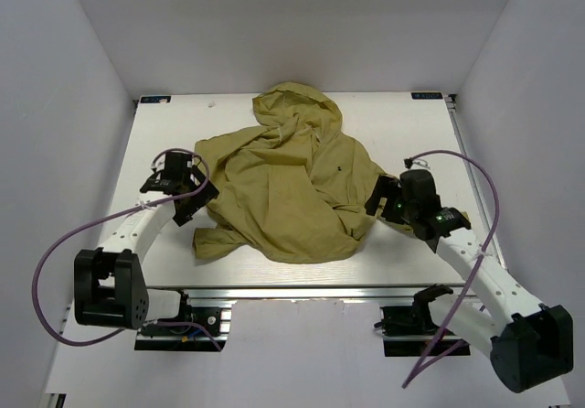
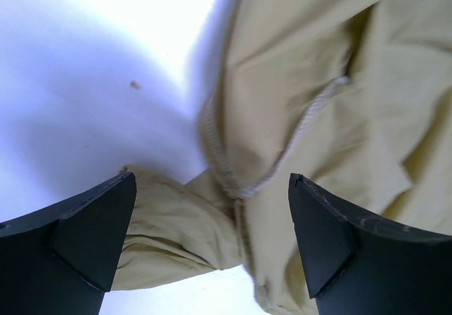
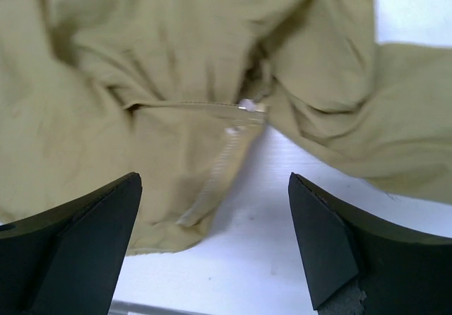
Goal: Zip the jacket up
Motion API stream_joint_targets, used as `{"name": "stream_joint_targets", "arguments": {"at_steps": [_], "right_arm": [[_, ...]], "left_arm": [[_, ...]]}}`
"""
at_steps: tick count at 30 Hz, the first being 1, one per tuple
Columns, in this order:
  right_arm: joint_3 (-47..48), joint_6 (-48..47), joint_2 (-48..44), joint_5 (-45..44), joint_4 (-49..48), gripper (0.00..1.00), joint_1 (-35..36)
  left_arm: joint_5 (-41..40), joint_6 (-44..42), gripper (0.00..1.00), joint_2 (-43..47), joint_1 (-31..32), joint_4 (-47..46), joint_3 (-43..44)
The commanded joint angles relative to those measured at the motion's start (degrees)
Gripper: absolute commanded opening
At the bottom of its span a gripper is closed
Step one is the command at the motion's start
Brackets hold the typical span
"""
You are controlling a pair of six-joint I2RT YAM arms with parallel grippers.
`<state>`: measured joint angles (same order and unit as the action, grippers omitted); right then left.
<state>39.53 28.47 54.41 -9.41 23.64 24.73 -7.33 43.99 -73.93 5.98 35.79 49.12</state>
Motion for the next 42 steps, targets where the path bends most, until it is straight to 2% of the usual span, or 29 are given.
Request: {"name": "stream_joint_targets", "arguments": {"at_steps": [1,7,9,10,12,13,14,16,17,20,23,24,25,27,28,30,31,33,34,36,38,39,40,42], "right_arm": [[-3.8,2.9,1.0,8.8,-4.5,0.89,-5.1],[-6.7,6.0,7.9,13.4,-12.1,0.89,-5.9],[-7.1,7.1,9.7,15.9,-14.0,0.85,-5.9],[-7.4,7.4,11.0,16.5,-15.1,0.81,-6.0],[-7.9,7.7,11.9,16.7,-18.3,0.64,-6.0],[-7.9,7.7,12.4,16.1,-19.0,0.54,-6.0],[-7.1,7.5,12.4,15.0,-19.7,0.38,-6.0],[-5.3,5.8,12.1,13.3,-18.5,0.32,-6.0],[-4.4,4.8,11.8,12.3,-17.9,0.24,-6.0],[-1.2,-1.5,9.4,12.0,-16.6,0.10,-5.7],[1.9,-8.6,7.2,12.5,-13.7,0.07,-3.3],[3.0,-10.6,6.3,12.0,-13.0,0.06,-1.7],[3.2,-16.2,5.9,11.9,-12.0,0.05,2.7],[3.5,-20.7,5.8,9.6,-11.5,0.01,9.0],[3.9,-23.1,6.3,8.4,-10.3,0.01,15.1],[3.8,-28.8,8.8,8.6,-9.8,0.01,21.1],[3.6,-31.3,9.9,8.4,-9.2,0.01,27.2],[3.7,-33.2,14.0,4.2,-9.1,0.07,34.8],[4.1,-33.3,15.5,1.4,-8.4,0.18,36.4],[4.7,-32.3,18.7,-1.0,-7.4,0.25,39.5],[4.7,-30.8,19.2,-1.8,-6.8,0.47,40.4],[4.3,-30.0,18.7,-2.0,-6.9,0.53,40.6],[3.9,-29.4,18.0,-2.3,-7.2,0.66,40.6],[2.2,-27.3,14.2,-2.6,-8.3,0.79,40.5]], "left_arm": [[2.1,0.4,0.98,-0.6,-0.3,-1.9,-1.7],[2.8,1.7,0.98,-3.1,-2.4,-5.4,-1.9],[2.6,2.0,0.98,-3.0,-3.2,-5.8,-1.3],[2.7,2.1,0.98,-2.8,-3.4,-6.2,-1.1],[2.9,2.2,0.98,-2.3,-3.7,-7.1,-0.9],[2.8,2.3,0.98,-1.7,-3.8,-7.5,-0.5],[2.7,2.3,0.98,-1.5,-3.9,-7.8,-0.3],[1.5,2.5,0.98,-1.0,-4.0,-7.7,0.4],[1.0,2.7,0.98,-0.9,-4.2,-7.6,0.8],[0.7,2.5,0.98,-0.7,-5.4,-7.6,2.2],[0.4,3.2,0.98,-0.6,-5.9,-7.3,3.8],[0.5,3.2,0.98,-0.6,-7.7,-7.1,4.2],[0.5,3.4,0.98,-0.6,-8.0,-6.6,4.7],[0.3,3.5,0.98,-0.5,-8.5,-6.4,5.7],[0.3,3.4,0.98,-0.4,-8.6,-6.3,5.8],[0.5,3.5,0.98,-0.2,-8.8,-6.0,6.0],[0.6,3.5,0.98,-0.1,-8.8,-6.1,6.0],[0.4,3.4,0.98,-0.2,-8.9,-5.7,5.9],[0.2,3.4,0.98,-0.2,-8.9,-5.6,5.9],[0.0,3.2,0.98,-0.7,-8.9,-5.4,5.7],[0.6,2.6,0.98,-1.2,-9.0,-5.5,5.5],[0.7,2.6,0.98,-2.2,-9.0,-5.1,5.7],[0.7,2.4,0.98,-2.7,-9.0,-5.0,5.8],[1.1,1.9,0.98,-3.8,-9.0,-4.9,6.3]]}}
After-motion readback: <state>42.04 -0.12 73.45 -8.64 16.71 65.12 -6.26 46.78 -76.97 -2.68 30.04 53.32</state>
